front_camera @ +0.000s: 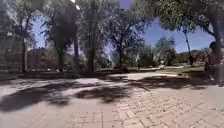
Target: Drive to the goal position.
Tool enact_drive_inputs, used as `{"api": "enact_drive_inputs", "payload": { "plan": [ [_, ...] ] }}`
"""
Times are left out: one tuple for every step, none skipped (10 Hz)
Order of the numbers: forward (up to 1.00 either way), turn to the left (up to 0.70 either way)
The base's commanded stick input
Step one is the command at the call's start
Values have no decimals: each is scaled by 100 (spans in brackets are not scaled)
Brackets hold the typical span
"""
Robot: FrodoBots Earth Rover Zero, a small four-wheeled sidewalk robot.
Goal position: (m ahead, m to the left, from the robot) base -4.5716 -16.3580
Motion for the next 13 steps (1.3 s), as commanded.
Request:
{"api": "enact_drive_inputs", "payload": {
  "plan": [
    [85, 0],
    [85, 0],
    [85, 0],
    [85, 0],
    [85, 0],
    [85, 0],
    [85, 0],
    [85, 0],
    [85, -3],
    [85, -8],
    [85, -17],
    [85, -31],
    [85, -34]
  ]
}}
